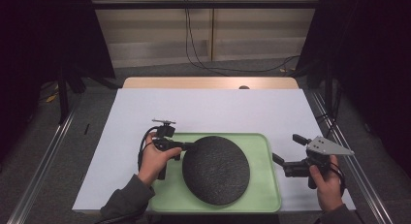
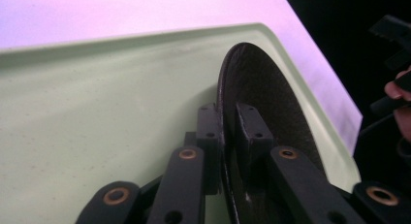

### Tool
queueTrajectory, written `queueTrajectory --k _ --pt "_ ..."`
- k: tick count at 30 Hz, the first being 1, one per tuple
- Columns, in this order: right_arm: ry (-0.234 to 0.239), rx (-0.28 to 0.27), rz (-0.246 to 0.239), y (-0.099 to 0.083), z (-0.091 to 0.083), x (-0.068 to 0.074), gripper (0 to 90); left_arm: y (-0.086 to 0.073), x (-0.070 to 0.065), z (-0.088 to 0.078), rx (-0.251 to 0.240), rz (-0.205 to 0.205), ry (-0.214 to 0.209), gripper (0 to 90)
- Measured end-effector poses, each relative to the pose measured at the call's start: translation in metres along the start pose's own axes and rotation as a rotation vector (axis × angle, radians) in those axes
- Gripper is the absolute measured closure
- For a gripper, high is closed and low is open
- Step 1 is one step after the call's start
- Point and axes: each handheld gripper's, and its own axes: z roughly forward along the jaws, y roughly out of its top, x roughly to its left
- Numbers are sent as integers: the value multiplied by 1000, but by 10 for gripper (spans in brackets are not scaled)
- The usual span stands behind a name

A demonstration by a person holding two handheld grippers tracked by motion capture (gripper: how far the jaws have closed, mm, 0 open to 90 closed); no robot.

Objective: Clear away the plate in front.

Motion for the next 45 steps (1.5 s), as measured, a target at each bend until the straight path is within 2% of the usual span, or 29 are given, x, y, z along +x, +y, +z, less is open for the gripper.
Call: queueTrajectory --k 4,8,9,18,22,31,39,41,45 --pt "-2 -5 2 0 -1 0 0 -2 2 2 -1 -9 7 799" --pt "-2 -4 4 0 -1 -1 0 -3 3 4 0 -7 19 789" --pt "2 -4 1 0 0 -1 0 -3 5 4 6 4 25 787" --pt "-1 0 5 0 -1 -1 0 -7 9 8 18 -12 53 768" --pt "-2 0 5 0 0 -1 0 -8 12 10 7 -23 56 764" --pt "2 -1 3 0 1 -1 0 -10 14 12 6 -16 73 764" --pt "9 3 0 0 3 -1 0 -10 15 10 16 18 88 772" --pt "11 6 2 0 4 -1 0 -10 15 9 0 11 85 780" --pt "15 5 -2 0 5 0 0 -10 13 8 -13 42 98 775"
